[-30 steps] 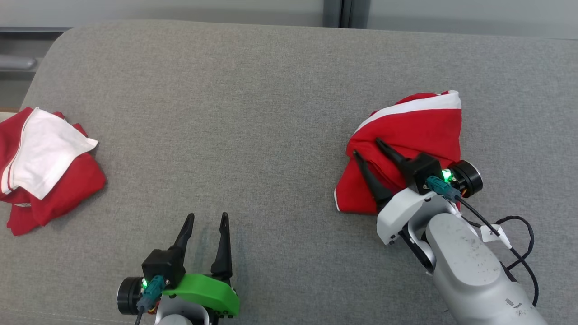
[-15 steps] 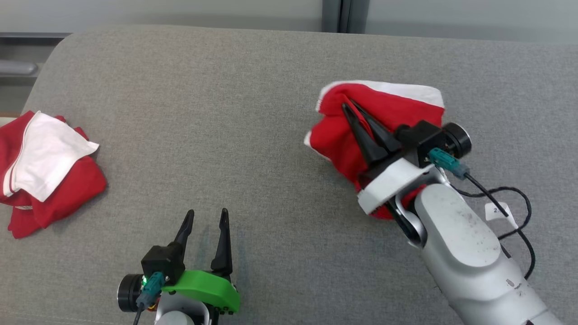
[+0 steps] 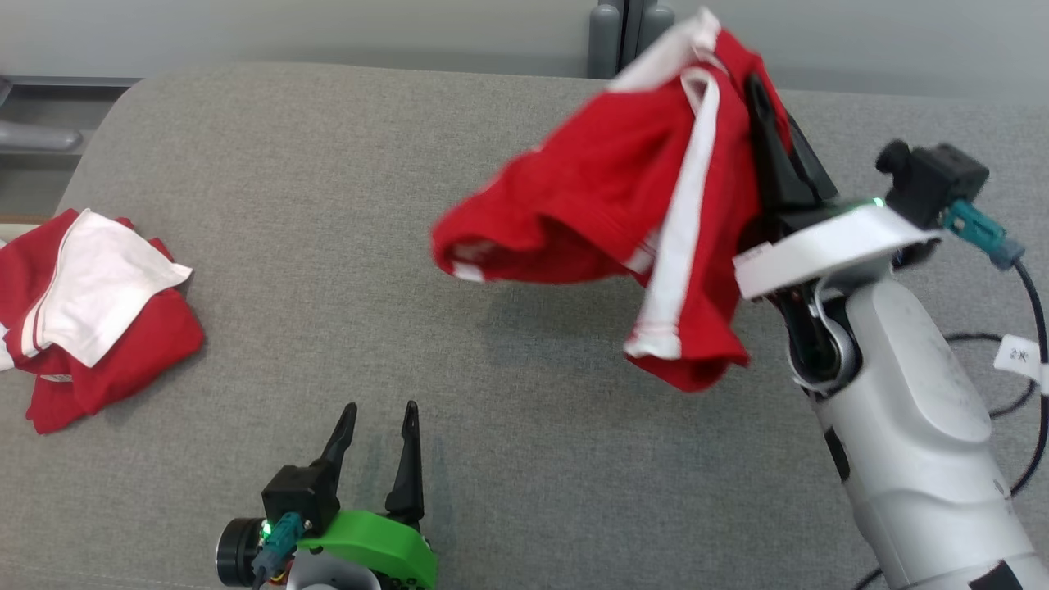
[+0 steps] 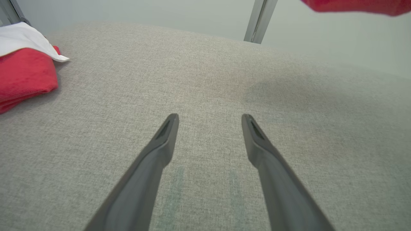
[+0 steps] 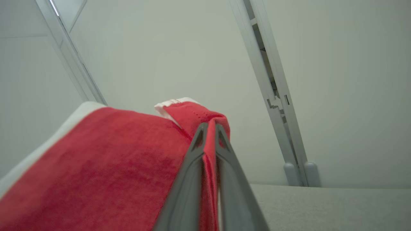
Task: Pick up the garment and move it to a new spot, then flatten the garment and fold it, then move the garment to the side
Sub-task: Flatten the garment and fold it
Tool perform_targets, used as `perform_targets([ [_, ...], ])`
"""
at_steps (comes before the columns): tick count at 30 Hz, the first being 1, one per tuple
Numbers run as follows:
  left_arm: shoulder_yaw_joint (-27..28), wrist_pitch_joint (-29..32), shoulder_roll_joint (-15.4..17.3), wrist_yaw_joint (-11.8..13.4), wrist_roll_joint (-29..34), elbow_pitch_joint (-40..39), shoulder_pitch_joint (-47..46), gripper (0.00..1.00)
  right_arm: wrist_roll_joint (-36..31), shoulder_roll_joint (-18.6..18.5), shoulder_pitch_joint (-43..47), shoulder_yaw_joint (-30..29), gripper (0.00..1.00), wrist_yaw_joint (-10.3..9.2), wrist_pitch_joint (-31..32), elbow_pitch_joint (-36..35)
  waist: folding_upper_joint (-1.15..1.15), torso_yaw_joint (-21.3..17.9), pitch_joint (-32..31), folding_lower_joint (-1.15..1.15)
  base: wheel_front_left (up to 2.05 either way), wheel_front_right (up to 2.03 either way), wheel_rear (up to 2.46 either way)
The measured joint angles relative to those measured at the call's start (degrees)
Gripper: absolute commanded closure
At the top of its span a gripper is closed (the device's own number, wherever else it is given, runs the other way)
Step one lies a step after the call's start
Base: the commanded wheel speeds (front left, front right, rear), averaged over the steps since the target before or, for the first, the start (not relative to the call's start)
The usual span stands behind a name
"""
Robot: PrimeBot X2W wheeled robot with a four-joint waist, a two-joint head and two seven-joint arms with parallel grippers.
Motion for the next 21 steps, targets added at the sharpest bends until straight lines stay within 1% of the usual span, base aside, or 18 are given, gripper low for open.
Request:
perform_targets([
  [1,0.10,0.00,0.00,0.00,0.00,-0.08,0.00,0.00,-2.79,-0.03,1.55,-3.16,0.00,-0.01,0.03,3.50,0.00,-0.06,0.17,0.00,0.00,0.00,0.00],
  [3,0.18,0.00,-0.01,0.01,0.01,-0.33,-0.04,0.00,-9.34,-0.80,3.58,-8.77,0.00,-0.02,0.02,7.98,0.00,-0.18,0.54,0.00,0.00,0.00,0.00],
  [4,0.18,0.00,-0.01,0.01,0.10,-0.42,-0.05,0.00,-11.76,-1.30,4.39,-12.62,0.00,-0.02,0.02,9.98,0.00,-0.25,0.79,0.00,0.00,0.00,0.00],
  [7,0.38,0.00,-0.02,0.01,0.44,-0.51,-0.14,0.00,-17.98,-2.88,7.38,-19.71,0.00,-0.04,0.02,12.06,0.00,-0.50,1.38,0.00,0.00,0.00,0.00],
  [10,0.83,0.00,-0.01,-0.03,1.05,-0.38,-0.17,0.00,-21.28,-2.58,9.33,-23.07,0.00,-0.03,0.02,11.87,0.00,-1.14,1.67,0.00,0.00,0.00,0.00],
  [13,1.13,0.00,0.00,-0.16,1.38,-0.19,-0.21,0.00,-23.02,-1.99,10.86,-23.56,0.00,-0.03,0.02,10.38,0.00,-2.01,1.78,0.00,0.00,0.00,0.00],
  [16,1.18,0.00,-0.01,-0.35,1.44,0.09,-0.40,0.00,-23.31,-1.47,12.49,-21.90,0.00,-0.03,0.02,7.87,0.00,-2.82,1.74,0.00,0.00,0.00,0.00],
  [19,1.01,0.00,-0.01,-0.34,1.44,0.05,-0.99,0.00,-22.74,-0.81,14.38,-17.79,0.00,-0.03,0.02,4.46,0.00,-3.35,1.55,0.00,0.00,0.00,0.00],
  [21,0.96,0.00,-0.01,-0.34,1.43,0.05,-1.01,0.00,-22.40,-0.59,16.18,-13.80,0.00,-0.03,0.02,2.45,0.00,-3.56,1.35,0.00,0.00,0.00,0.00],
])
